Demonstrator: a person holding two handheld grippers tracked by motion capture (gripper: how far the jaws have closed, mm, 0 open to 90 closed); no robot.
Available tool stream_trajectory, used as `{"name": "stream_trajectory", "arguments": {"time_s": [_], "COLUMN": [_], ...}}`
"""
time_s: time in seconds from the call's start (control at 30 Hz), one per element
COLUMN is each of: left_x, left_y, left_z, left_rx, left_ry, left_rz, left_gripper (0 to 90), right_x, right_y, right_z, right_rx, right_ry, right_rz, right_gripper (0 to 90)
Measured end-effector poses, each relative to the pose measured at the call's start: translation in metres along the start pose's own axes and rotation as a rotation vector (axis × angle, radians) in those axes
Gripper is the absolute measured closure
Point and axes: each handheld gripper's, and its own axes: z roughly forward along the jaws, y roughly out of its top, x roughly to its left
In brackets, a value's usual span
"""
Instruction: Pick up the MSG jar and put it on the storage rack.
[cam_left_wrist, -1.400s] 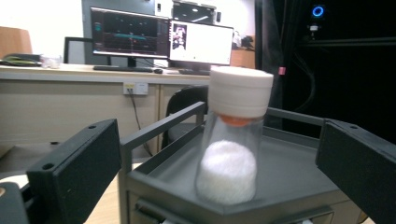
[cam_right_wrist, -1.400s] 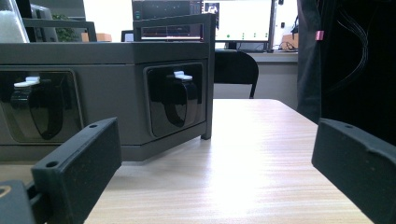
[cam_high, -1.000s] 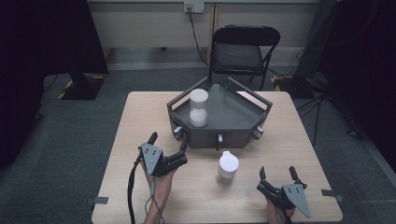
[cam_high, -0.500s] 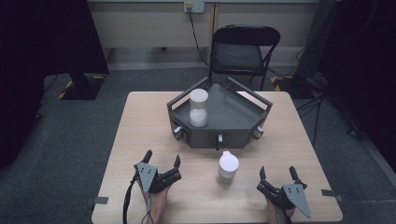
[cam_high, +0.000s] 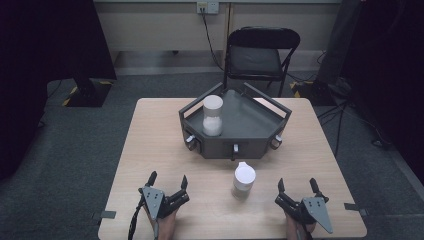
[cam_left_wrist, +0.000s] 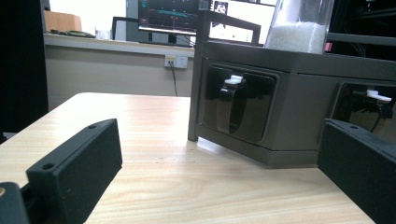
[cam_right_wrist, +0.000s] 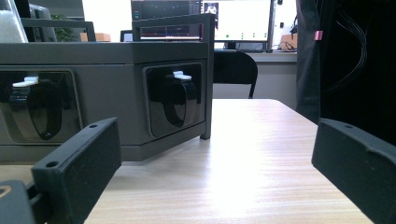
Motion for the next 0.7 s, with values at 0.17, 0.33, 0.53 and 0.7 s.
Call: {"name": "stream_trajectory", "arguments": {"time_s": [0.17,0.33,0.53,0.7], "left_x": [-0.001,-0.006,-0.011,-0.011], "left_y": [-0.004,-0.005,-0.006,-0.006], "left_z": [-0.001,0.000,0.000,0.000], "left_rx": [-0.016,-0.013,-0.021,-0.017], "left_ry": [0.007,0.026,0.055,0.048], "left_rz": [0.010,0.046,0.056,0.072], "left_gripper": [0.3,1.7,0.4,0.3], "right_x": [0.000,0.000,0.000,0.000], "right_y": [0.000,0.000,0.000,0.000], "right_z": [0.000,0.000,0.000,0.000], "right_rx": [0.000,0.000,0.000,-0.001], "right_ry": [0.000,0.000,-0.001,-0.002], "right_rz": [0.000,0.000,0.000,0.000], "right_gripper": [0.4,0.4,0.4,0.4]}}
